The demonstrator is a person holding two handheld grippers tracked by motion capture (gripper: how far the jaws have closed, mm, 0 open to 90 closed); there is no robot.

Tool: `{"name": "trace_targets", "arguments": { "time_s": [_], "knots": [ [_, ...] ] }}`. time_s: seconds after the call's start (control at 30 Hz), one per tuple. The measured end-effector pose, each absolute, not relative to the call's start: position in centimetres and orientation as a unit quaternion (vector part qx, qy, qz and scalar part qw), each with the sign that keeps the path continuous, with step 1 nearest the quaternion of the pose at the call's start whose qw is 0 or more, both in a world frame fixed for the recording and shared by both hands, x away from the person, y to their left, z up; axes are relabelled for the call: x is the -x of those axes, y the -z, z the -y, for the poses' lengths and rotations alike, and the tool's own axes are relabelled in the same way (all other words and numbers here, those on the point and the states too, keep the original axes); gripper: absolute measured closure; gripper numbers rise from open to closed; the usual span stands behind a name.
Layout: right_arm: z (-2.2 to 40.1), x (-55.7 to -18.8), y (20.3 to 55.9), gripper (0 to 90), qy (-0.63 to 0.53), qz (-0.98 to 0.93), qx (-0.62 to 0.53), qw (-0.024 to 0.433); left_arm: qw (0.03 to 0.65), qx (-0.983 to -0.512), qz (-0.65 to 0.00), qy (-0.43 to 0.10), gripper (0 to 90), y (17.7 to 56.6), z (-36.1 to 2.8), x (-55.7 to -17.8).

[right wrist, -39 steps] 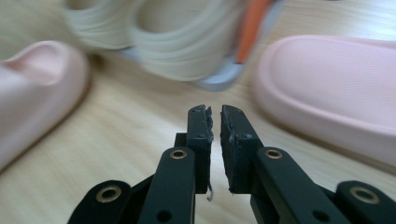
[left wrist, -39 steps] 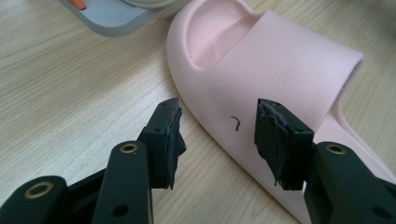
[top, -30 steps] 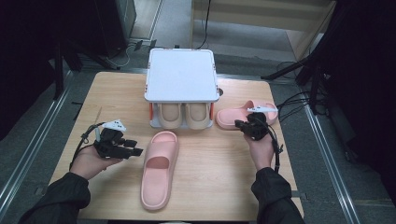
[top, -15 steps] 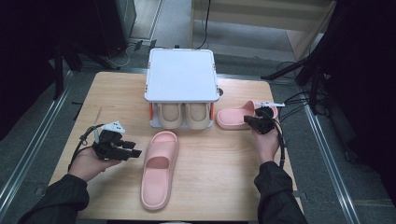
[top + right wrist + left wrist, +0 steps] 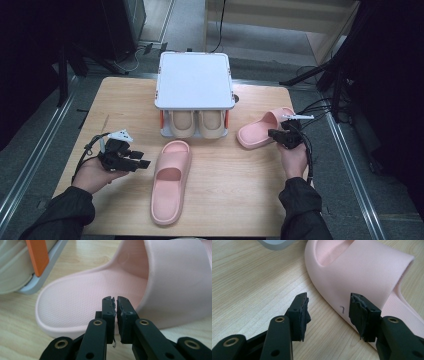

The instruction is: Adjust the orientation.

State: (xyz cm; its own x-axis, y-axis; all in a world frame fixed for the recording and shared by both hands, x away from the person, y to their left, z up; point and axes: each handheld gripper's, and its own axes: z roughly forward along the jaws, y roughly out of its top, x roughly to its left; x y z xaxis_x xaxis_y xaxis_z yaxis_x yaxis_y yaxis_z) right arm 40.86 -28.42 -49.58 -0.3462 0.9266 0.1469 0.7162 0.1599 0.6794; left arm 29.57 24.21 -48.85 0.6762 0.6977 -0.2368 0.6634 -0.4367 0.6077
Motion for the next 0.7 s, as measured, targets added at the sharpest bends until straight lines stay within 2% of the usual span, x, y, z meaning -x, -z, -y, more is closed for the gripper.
{"name": "trace_targets", "arguments": {
  "time_s": [0.2, 0.37, 0.5, 0.7],
  "knots": [
    [29.5, -40.1, 49.6, 84.9, -0.332, -0.749, -0.553, 0.151, 0.347, -0.847, -0.402, -0.022, 48.9, 48.9, -24.1, -29.8],
    [29.6, -39.6, 49.3, 78.1, -0.343, -0.743, -0.554, 0.153, 0.344, -0.850, -0.398, -0.023, 48.9, 48.9, -23.9, -29.9],
    [29.9, -39.3, 49.0, 63.4, -0.348, -0.726, -0.569, 0.167, 0.345, -0.850, -0.398, -0.022, 48.9, 48.9, -23.9, -30.0],
    [30.6, -39.9, 49.7, 36.3, -0.350, -0.694, -0.609, 0.160, 0.345, -0.850, -0.397, -0.022, 48.9, 48.9, -23.8, -30.0]
  ]
}}
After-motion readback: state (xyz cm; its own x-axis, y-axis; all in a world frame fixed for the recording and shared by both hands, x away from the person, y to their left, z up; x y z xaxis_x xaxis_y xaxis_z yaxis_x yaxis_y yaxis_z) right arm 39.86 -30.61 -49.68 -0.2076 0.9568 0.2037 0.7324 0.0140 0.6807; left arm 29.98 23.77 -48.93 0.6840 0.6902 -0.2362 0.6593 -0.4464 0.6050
